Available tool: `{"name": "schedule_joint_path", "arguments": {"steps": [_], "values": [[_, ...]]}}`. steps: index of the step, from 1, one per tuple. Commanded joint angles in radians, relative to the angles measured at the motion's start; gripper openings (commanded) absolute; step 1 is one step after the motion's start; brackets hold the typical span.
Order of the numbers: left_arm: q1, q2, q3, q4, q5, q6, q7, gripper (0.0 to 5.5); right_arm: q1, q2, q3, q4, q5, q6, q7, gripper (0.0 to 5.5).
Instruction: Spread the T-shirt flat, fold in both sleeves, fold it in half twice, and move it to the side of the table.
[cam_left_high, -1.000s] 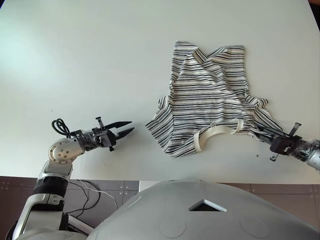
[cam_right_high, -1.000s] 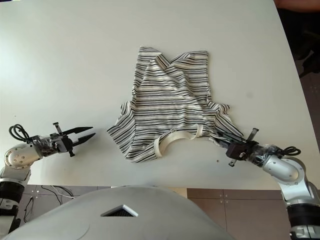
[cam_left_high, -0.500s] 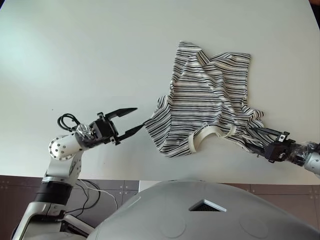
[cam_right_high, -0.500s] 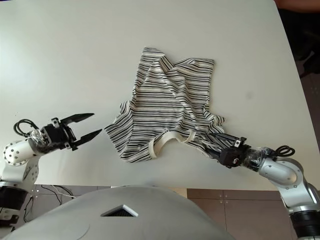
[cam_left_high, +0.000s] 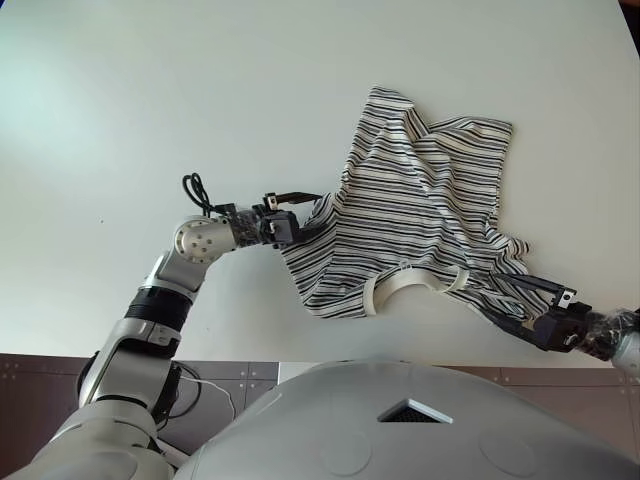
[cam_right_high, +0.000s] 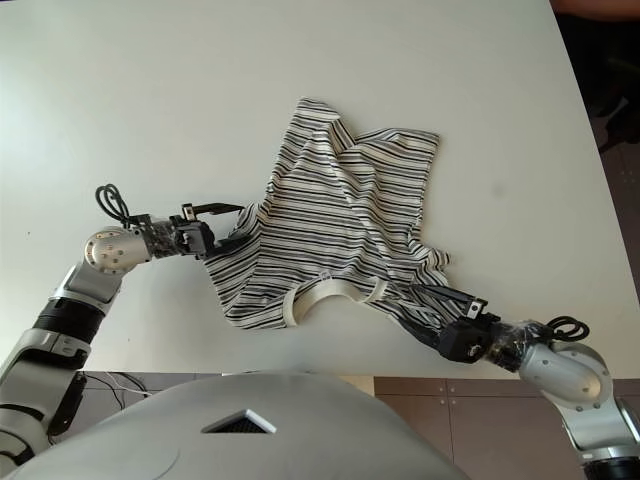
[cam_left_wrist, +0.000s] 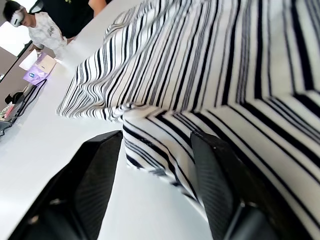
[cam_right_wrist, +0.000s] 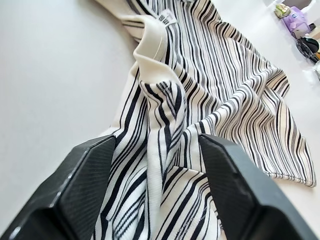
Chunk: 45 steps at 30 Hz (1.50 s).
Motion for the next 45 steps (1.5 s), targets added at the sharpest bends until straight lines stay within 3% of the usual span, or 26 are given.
{"name": "schedule_joint_path", "arguments": {"steps": [1,5,11,19,26,34,40,45], "values": [[0.021,0.046,-0.015,0.047,0.036,-0.035,-0.022,2.52,0.006,0.011,0.004,-0.023,0.044,-0.016,0.016,3.05],[-0.044,0.043,0.002,0.168,0.091,-0.070,0.053,2.52,0.093,0.028,-0.048,-0.119,0.320,-0.055,0.042,3.05],[-0.121,0.014,0.017,0.275,0.105,-0.126,0.117,2.52,0.094,0.130,-0.216,0.117,0.473,-0.101,0.073,3.05],[-0.120,0.005,0.027,0.328,0.125,-0.153,0.189,2.52,-0.142,0.193,-0.042,0.260,0.104,-0.051,0.062,3.05],[-0.080,0.033,0.052,0.315,0.140,-0.128,0.243,2.52,-0.174,0.180,-0.025,0.417,-0.085,-0.061,-0.048,3.05],[0.116,0.113,0.079,0.097,0.075,-0.085,0.209,2.52,-0.075,0.038,-0.148,0.446,-0.076,-0.097,-0.086,3.05],[0.264,0.144,0.100,-0.195,-0.011,-0.030,0.174,2.52,0.058,0.034,-0.215,0.303,0.000,-0.125,-0.084,3.05],[0.195,0.124,0.206,-0.316,-0.217,0.039,0.174,2.52,-0.023,0.033,-0.313,0.188,0.356,-0.106,-0.036,3.05]]}}
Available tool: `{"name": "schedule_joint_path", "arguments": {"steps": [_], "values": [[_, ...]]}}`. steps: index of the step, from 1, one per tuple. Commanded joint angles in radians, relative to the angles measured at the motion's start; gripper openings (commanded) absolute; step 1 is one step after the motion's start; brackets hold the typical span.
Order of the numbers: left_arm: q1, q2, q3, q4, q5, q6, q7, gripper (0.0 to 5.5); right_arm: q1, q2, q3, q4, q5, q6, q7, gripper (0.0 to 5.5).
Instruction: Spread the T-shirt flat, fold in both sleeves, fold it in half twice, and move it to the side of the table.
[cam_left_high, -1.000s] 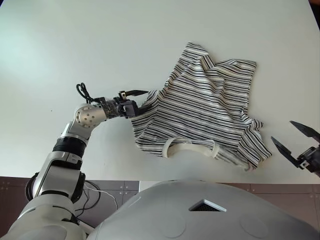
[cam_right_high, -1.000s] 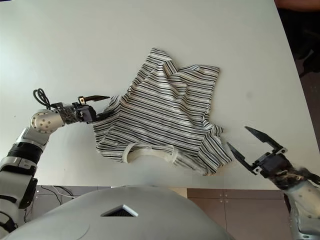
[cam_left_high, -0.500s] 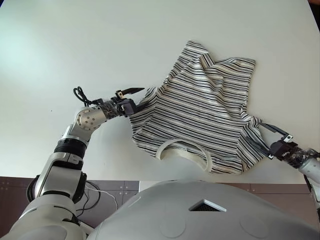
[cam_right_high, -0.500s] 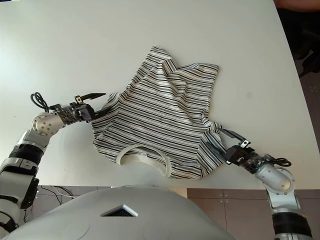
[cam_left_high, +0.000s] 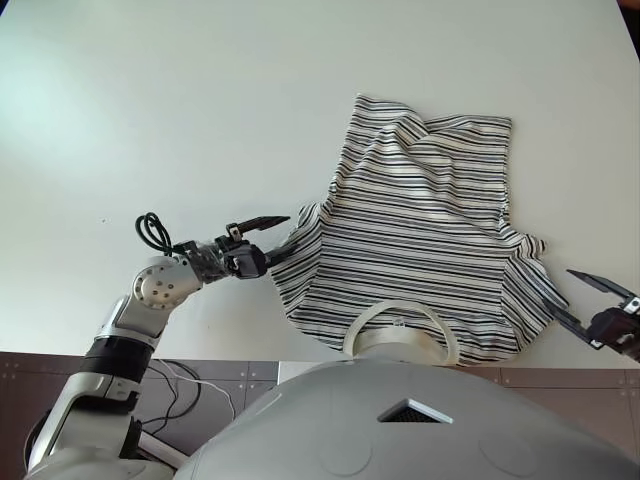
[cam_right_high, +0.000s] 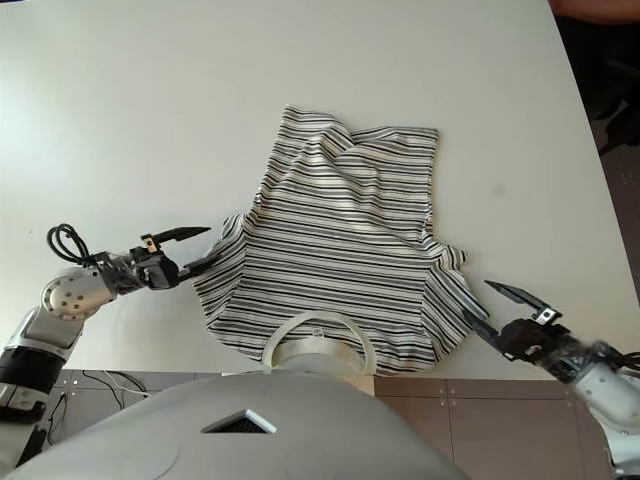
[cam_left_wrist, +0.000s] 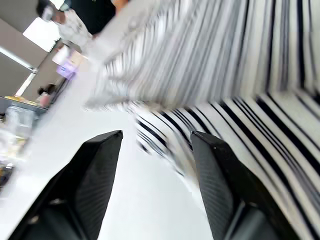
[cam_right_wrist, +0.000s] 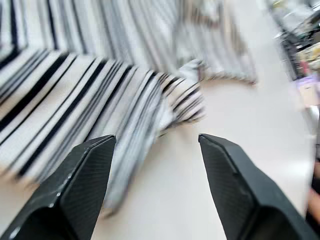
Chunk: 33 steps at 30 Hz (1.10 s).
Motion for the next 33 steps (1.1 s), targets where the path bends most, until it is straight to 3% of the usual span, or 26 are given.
{"name": "schedule_joint_path", "arguments": {"steps": [1,4,7,12,17,25,33], "values": [[-0.092,-0.010,0.086,-0.037,-0.133,0.058,-0.007,2.52,-0.089,-0.014,-0.052,-0.087,0.265,0.032,0.073,3.05],[-0.201,-0.045,0.090,0.039,-0.168,0.079,-0.045,2.52,-0.332,0.022,0.061,-0.081,0.294,0.131,0.113,3.05],[-0.400,-0.146,0.020,0.236,-0.045,0.082,-0.041,2.52,-0.613,0.114,0.203,0.037,0.088,0.206,0.064,3.05],[-0.801,-0.357,-0.135,0.683,0.290,0.132,0.170,2.52,-1.074,0.280,0.372,0.399,-0.277,0.326,-0.171,3.05],[-1.058,-0.517,-0.186,1.024,0.415,0.241,0.373,2.52,-1.363,0.373,0.480,0.774,-0.463,0.354,-0.348,3.05],[-1.140,-0.618,-0.290,1.186,0.571,0.397,0.458,2.52,-1.475,0.386,0.603,1.063,-0.626,0.366,-0.514,3.05],[-1.057,-0.660,-0.322,1.202,0.605,0.347,0.388,2.52,-1.441,0.398,0.674,1.136,-0.682,0.376,-0.532,3.05]]}}
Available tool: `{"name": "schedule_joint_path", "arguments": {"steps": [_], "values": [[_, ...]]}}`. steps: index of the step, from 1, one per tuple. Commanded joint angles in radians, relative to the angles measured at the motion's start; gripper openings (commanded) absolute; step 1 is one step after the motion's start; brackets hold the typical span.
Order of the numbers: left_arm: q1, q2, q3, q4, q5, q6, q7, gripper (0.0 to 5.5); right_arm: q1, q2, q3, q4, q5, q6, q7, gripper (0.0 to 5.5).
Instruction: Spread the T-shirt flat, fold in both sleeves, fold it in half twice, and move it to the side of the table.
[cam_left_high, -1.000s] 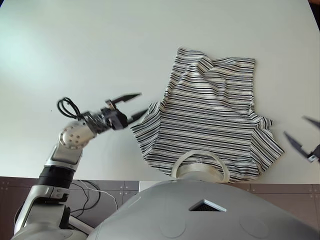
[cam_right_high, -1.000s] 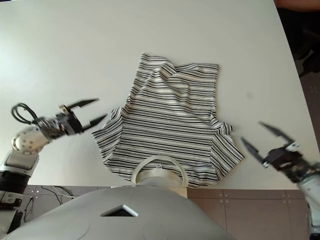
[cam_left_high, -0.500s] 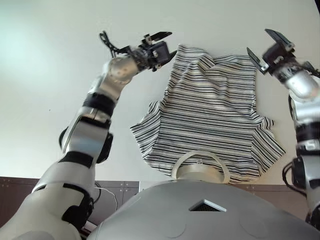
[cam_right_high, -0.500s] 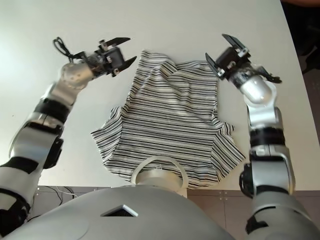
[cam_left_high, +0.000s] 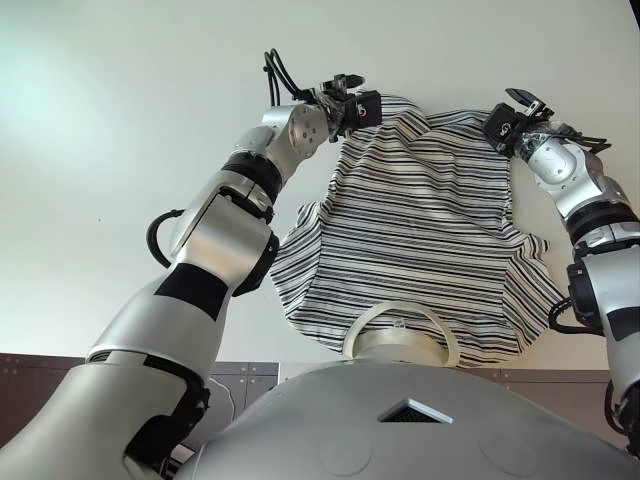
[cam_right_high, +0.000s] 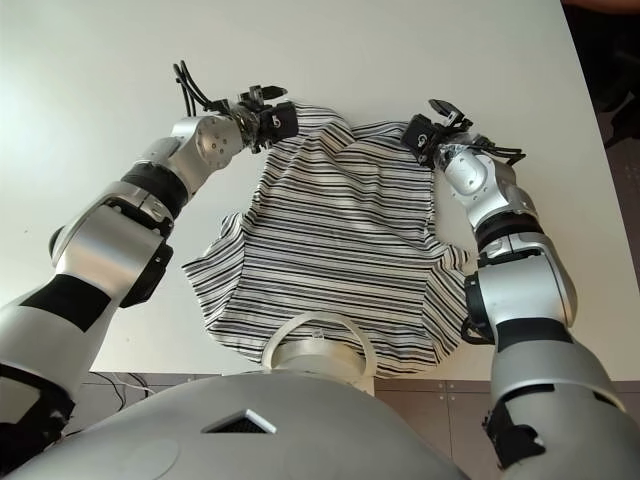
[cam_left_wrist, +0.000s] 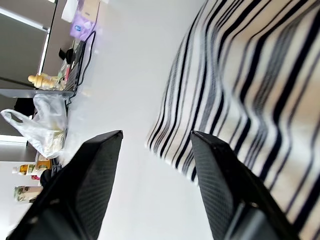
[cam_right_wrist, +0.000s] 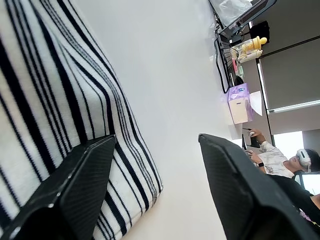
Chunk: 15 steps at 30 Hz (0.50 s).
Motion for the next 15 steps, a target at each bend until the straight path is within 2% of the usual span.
{"name": "schedule_joint_path", "arguments": {"steps": [1,7,15], "values": [[0.046,-0.023,-0.019,0.018,0.032,0.019,-0.012,2.52,0.009,0.009,0.030,0.032,-0.029,0.029,-0.011,3.05],[0.100,-0.022,-0.060,0.034,0.085,0.086,-0.004,2.52,0.015,0.010,0.047,0.054,-0.029,0.059,-0.021,3.05],[0.135,0.119,-0.052,0.032,0.076,0.142,0.060,2.52,0.017,-0.015,0.074,0.055,-0.053,0.070,-0.067,3.05]]}}
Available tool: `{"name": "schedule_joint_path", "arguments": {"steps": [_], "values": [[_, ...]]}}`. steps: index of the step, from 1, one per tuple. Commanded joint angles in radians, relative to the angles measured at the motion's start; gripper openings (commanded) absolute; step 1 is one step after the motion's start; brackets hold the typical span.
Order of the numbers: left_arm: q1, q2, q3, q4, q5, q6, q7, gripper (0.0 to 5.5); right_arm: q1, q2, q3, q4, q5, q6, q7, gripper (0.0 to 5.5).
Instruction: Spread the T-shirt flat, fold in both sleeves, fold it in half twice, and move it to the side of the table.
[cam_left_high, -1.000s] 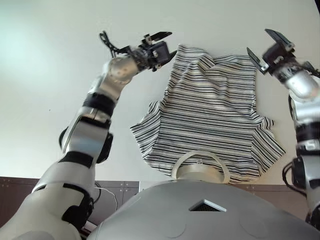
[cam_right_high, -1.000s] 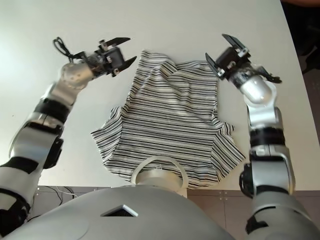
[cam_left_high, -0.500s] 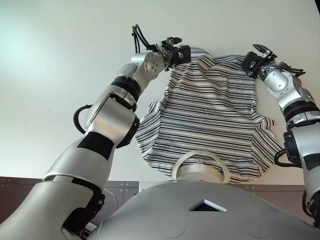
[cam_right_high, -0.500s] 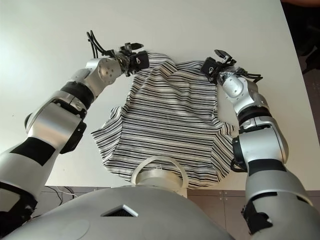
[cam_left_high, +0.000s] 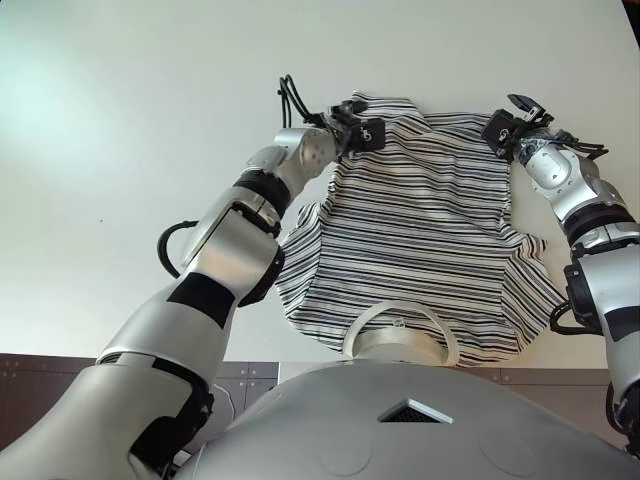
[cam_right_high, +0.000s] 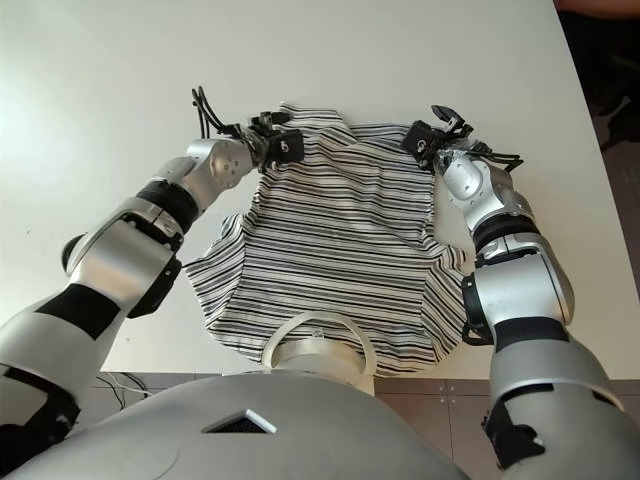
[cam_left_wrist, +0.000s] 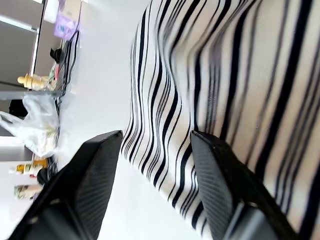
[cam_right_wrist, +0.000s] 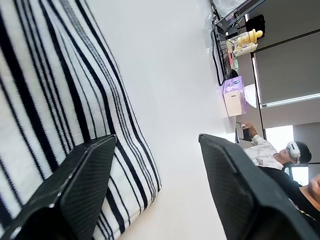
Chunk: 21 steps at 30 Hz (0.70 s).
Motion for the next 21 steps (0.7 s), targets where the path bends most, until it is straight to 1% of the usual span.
{"name": "schedule_joint_path", "arguments": {"steps": [1,7,10,13,16,18,21], "values": [[0.094,0.098,-0.002,0.044,0.028,0.067,0.011,2.52,0.016,-0.009,0.026,0.025,-0.037,0.033,-0.021,3.05],[0.105,0.129,0.039,0.042,0.004,0.086,0.042,2.52,-0.041,0.040,0.015,0.044,-0.024,0.086,-0.037,3.05],[0.101,0.108,0.056,0.041,-0.002,0.076,0.055,2.52,-0.064,0.057,0.014,0.048,-0.025,0.089,-0.056,3.05],[0.093,0.081,0.086,0.040,-0.022,0.065,0.057,2.52,-0.123,0.115,-0.016,0.059,-0.002,0.120,-0.122,3.05],[0.078,0.071,0.098,0.040,-0.020,0.065,0.073,2.52,-0.193,0.168,-0.032,0.073,0.000,0.160,-0.149,3.05],[0.064,0.074,0.103,0.040,-0.019,0.079,0.100,2.52,-0.238,0.178,-0.079,0.074,0.032,0.163,-0.192,3.05],[0.054,0.084,0.112,0.042,-0.015,0.111,0.150,2.52,-0.246,0.134,-0.209,0.052,0.143,0.088,-0.277,3.05]]}}
